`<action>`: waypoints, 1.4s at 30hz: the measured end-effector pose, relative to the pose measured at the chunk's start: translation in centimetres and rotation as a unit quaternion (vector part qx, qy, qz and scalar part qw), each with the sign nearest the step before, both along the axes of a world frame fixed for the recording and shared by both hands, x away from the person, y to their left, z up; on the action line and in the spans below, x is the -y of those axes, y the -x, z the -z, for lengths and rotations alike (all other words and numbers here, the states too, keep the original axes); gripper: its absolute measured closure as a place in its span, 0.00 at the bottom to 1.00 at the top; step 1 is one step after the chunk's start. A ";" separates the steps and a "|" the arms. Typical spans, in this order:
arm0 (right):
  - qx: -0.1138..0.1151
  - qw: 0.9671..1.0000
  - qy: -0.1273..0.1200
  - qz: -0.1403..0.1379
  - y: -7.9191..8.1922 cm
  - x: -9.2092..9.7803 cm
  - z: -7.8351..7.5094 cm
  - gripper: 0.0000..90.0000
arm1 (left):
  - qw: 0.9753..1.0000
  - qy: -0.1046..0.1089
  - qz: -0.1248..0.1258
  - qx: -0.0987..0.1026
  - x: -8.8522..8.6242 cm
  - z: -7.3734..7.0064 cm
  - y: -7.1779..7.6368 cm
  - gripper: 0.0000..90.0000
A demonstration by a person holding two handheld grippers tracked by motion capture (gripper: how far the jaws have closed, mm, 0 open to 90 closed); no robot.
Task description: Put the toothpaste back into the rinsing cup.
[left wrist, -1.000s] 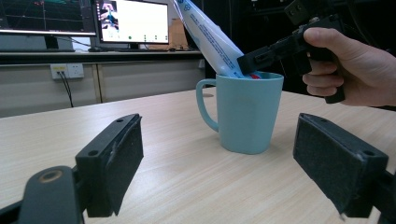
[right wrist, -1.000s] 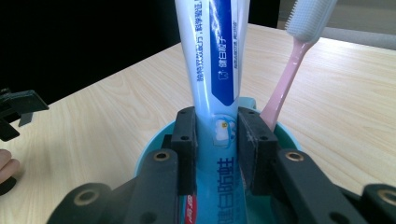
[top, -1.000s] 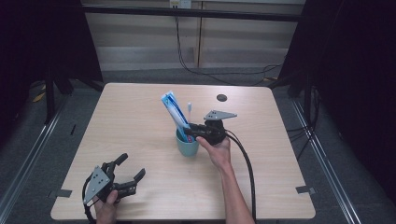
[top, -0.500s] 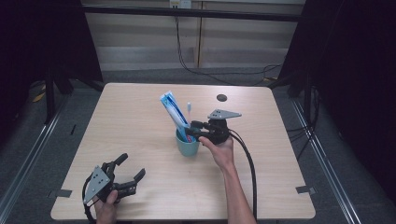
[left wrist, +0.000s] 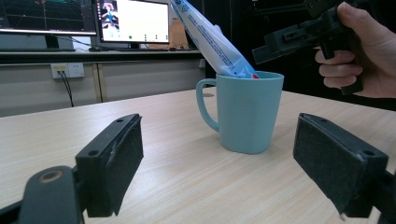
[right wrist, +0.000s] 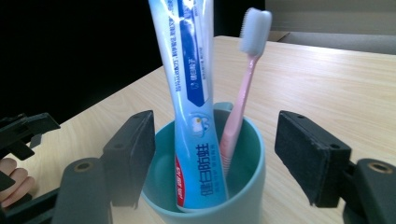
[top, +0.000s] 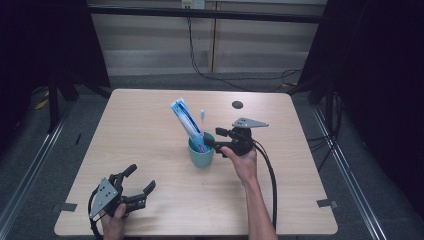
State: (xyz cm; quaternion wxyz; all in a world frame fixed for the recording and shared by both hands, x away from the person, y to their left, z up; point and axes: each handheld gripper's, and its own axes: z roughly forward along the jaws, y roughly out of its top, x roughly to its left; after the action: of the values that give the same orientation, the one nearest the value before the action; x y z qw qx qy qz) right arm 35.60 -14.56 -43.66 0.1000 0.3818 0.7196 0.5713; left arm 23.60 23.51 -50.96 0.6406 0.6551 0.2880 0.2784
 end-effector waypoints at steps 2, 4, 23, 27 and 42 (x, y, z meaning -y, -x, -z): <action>0.003 1.000 0.001 0.004 0.1 0.3 -0.2 0.32 | 1.000 0.000 0.000 0.000 0.0 0.0 0.0 0.18; 0.006 1.000 0.001 0.007 0.3 0.5 -0.4 0.31 | 1.000 0.000 0.000 0.000 0.0 0.0 0.0 0.18; 0.024 0.997 0.022 0.071 2.6 4.2 -0.7 0.29 | 1.000 0.000 0.000 0.000 0.0 0.0 0.0 0.18; 0.024 0.996 0.022 0.087 3.2 5.1 -0.2 0.29 | 1.000 0.000 -0.001 0.000 0.0 0.0 0.0 0.18; 0.032 0.989 0.049 0.134 5.5 7.0 0.8 0.24 | 1.000 0.000 -0.001 0.000 0.0 0.0 0.0 0.18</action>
State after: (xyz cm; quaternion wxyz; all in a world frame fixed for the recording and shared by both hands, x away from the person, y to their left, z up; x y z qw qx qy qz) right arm 30.11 -21.56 -44.49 0.2166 0.4510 0.6855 0.5290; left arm 23.60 23.51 -50.96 0.6404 0.6547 0.2890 0.2788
